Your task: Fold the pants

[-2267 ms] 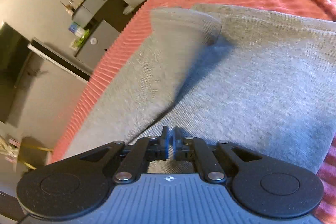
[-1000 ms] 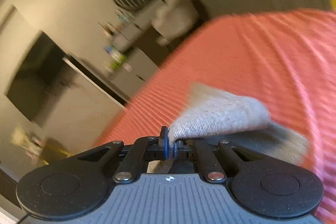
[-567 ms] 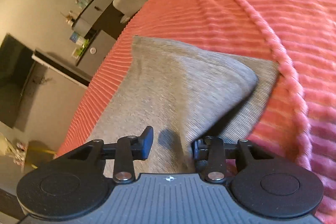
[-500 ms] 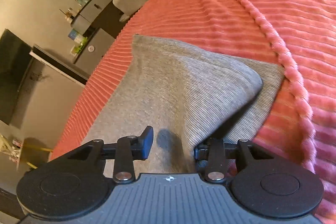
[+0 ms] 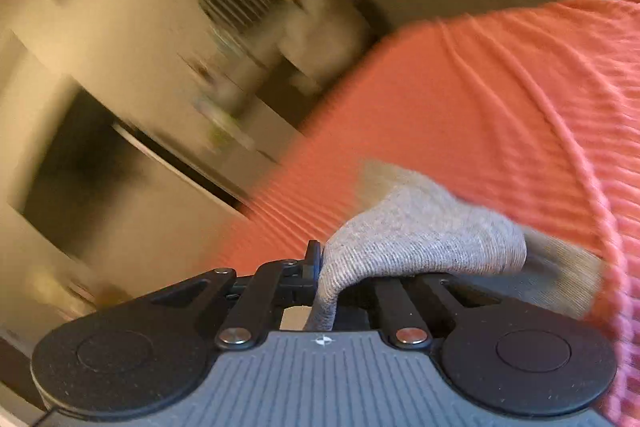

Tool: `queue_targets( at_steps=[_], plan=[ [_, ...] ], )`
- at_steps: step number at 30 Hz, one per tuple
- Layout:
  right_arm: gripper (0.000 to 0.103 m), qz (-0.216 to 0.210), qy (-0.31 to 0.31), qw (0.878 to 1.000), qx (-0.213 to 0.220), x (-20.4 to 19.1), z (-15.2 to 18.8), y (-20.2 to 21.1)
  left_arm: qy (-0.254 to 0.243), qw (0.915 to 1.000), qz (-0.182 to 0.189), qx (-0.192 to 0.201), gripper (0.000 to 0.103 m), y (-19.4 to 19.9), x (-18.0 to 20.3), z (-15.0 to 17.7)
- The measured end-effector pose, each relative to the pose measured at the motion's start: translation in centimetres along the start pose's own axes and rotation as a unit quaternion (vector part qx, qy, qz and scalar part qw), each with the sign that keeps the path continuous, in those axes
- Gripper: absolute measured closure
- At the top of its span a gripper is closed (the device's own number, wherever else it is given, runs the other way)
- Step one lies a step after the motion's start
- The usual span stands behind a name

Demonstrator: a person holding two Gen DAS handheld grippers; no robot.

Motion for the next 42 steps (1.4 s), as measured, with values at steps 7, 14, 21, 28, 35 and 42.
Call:
queue_targets(
  at_steps=[7,14,21,28,35,42],
  plan=[
    [0.095,0.217,0.080,0.968,-0.095,6.1,4.9,-3.2,-0.055,0.9837,-0.130,-0.112,0.087,-3.8,-4.0,8.0],
    [0.078,0.196,0.038,0.976,-0.091,5.8,5.2,-3.4,0.000,0.9868,-0.127,-0.100,0.072,-4.9,-4.1,6.3],
    [0.098,0.174,0.140,0.975,0.004,1.2,3.4,-0.5,0.007,0.9962,-0.086,-0.010,0.092,-2.3,-4.1,4.7],
    [0.077,0.299,0.135,0.941,-0.078,5.6,4.1,-1.0,0.017,0.9587,-0.277,-0.063,0.032,-2.1,-6.6,6.0],
    [0.069,0.324,0.154,0.933,0.028,2.1,3.0,3.3,-0.098,0.9544,-0.281,0.024,0.032,0.6,1.2,5.1],
    [0.069,0.070,0.398,0.903,-0.144,-11.0,16.6,-6.2,-0.318,0.9377,-0.136,-0.034,0.035,-7.9,13.5,15.5]
  ],
)
Point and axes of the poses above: each gripper's, at about its wrist camera, not at the fingertips, and y roughly against the way its jaws point, x to its right, z to its underside, the point moved 4 cm from there along -y, roughly the way its jaws point, and after that the axes turned 4 degrees about -x, right-handed, at the moved point
